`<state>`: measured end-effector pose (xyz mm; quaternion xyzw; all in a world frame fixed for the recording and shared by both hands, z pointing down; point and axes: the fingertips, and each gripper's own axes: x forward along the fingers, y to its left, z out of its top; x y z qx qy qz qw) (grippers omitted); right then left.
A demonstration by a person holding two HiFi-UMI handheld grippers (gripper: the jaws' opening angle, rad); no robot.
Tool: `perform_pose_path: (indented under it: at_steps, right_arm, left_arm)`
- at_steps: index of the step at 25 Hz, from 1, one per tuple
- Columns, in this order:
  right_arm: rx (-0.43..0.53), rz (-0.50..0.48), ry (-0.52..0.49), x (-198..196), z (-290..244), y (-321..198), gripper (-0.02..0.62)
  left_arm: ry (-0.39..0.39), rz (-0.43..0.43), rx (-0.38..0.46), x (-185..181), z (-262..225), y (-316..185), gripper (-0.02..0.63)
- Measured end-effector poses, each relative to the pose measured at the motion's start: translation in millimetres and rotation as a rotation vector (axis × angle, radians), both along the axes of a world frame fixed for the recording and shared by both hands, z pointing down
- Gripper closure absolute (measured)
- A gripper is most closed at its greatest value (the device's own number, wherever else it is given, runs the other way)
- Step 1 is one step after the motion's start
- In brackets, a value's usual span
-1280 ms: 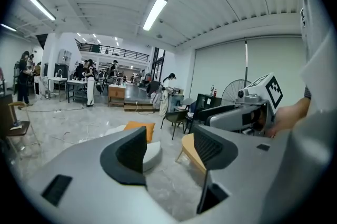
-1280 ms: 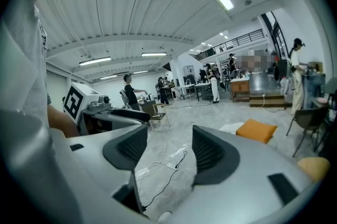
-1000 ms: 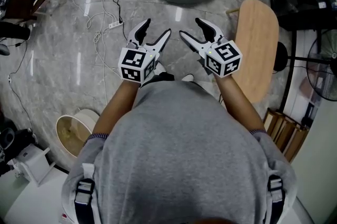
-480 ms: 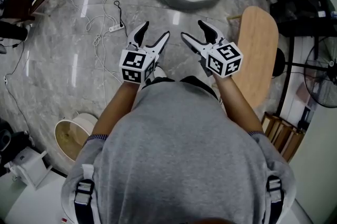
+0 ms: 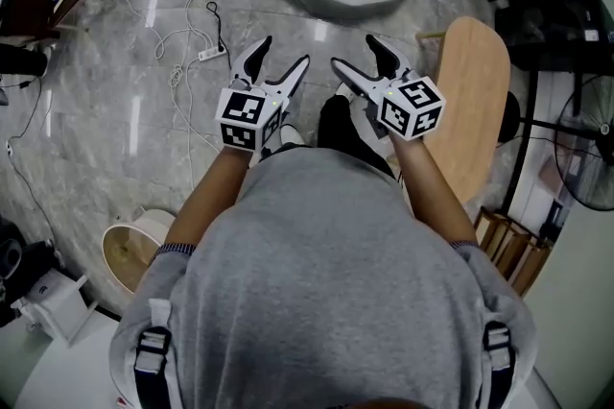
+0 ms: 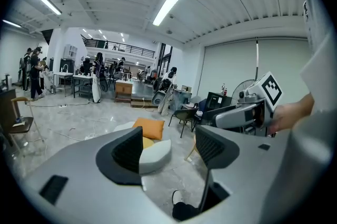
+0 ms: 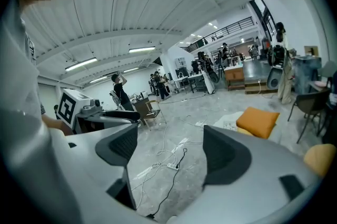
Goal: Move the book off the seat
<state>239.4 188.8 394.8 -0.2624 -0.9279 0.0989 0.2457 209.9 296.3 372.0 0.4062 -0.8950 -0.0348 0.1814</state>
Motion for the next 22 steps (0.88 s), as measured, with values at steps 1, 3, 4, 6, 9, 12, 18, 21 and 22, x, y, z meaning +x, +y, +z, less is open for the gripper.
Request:
perform_pose_path:
  at_steps: [1,3,4,6,9,12,18,21,22]
  right_arm:
    - [0.000,-0.002,0.002,-8,2,-4,0.190]
    - [0.004,-0.008,0.001,-25,6,-14,0.190]
    - [0.005,-0.010,0.000,-34,7,-19,0.190]
    - [0.002,-0.012,-0.001,-54,9,-32,0.190]
    - [-0.003,-0.017,0.000,-86,9,-54,0.190]
    - [-0.001,-0.027,-0.008,-118,4,-82,0.190]
    - [-0.007,-0.064,-0.012,-172,1,-131,0.186]
    - [-0.011,-0.077,-0.004,-196,5,-149,0.186]
    - [-0.011,-0.079,-0.001,-203,6,-155,0.186]
  left_arm:
    - [0.001,-0.002,-0.001,-7,1,-4,0.279]
    - [0.001,-0.007,-0.002,-24,1,-13,0.279]
    - [0.000,-0.009,-0.005,-33,1,-18,0.279]
    - [0.003,-0.013,-0.011,-51,1,-29,0.279]
    - [0.007,-0.019,-0.021,-82,0,-50,0.279]
    - [-0.001,-0.030,-0.032,-114,-3,-77,0.279]
    - [0.003,-0.066,-0.036,-167,-9,-126,0.279]
    - [0.002,-0.078,-0.039,-189,-9,-143,0.279]
    - [0.004,-0.079,-0.040,-196,-9,-150,0.279]
